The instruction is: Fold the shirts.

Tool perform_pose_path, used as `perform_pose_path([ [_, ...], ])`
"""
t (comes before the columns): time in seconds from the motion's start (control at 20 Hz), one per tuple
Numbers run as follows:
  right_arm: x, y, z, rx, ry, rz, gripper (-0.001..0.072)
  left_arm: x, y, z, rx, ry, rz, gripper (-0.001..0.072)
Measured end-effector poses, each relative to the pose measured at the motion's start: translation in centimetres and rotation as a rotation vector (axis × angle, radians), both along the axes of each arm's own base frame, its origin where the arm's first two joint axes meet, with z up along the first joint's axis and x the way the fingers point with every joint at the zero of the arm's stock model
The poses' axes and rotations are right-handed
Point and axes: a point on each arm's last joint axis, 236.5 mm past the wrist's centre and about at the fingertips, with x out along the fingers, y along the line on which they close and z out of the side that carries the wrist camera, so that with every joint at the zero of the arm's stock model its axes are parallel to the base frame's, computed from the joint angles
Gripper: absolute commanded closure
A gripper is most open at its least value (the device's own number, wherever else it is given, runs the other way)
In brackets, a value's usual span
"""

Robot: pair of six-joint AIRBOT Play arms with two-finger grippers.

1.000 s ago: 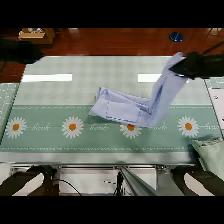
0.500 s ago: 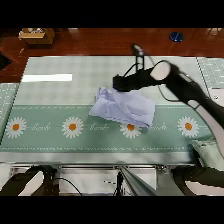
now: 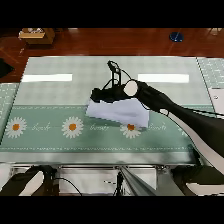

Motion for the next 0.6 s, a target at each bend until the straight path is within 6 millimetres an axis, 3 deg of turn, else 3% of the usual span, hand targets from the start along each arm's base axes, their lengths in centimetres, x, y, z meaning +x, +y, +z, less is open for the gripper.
perform_pose_path([
  [0.1,1.2,-2.9,1.9,-0.038,-0.047,-0.003,0.0202,0.0,0.0,-0.1,0.003,0.003,-0.004,0.068],
  [0.2,2.7,-8.1,3.7,-0.131,-0.096,-0.014,0.0202,-0.1,0.0,-0.2,0.008,0.005,-0.011,0.0679],
  [0.25,3.3,-12.1,4.2,-0.213,-0.111,-0.028,0.0201,-0.1,0.0,-0.3,0.011,0.005,-0.012,0.0679],
  [0.35,4.0,-22.2,4.3,-0.442,-0.101,-0.085,0.02,-0.1,0.2,-0.3,0.018,0.007,-0.011,0.0675],
  [0.45,2.9,-33.0,3.8,-0.643,-0.015,-0.193,0.0169,-0.1,0.3,-0.4,0.025,0.009,-0.009,0.0578],
  [0.55,0.1,-40.2,2.4,-0.684,0.121,-0.309,0.0164,-0.1,0.4,-0.4,0.03,0.009,-0.009,0.0563],
  [0.6,-1.5,-41.5,1.1,-0.63,0.192,-0.345,0.0164,-0.1,0.5,-0.4,0.034,0.01,-0.008,0.0563],
])
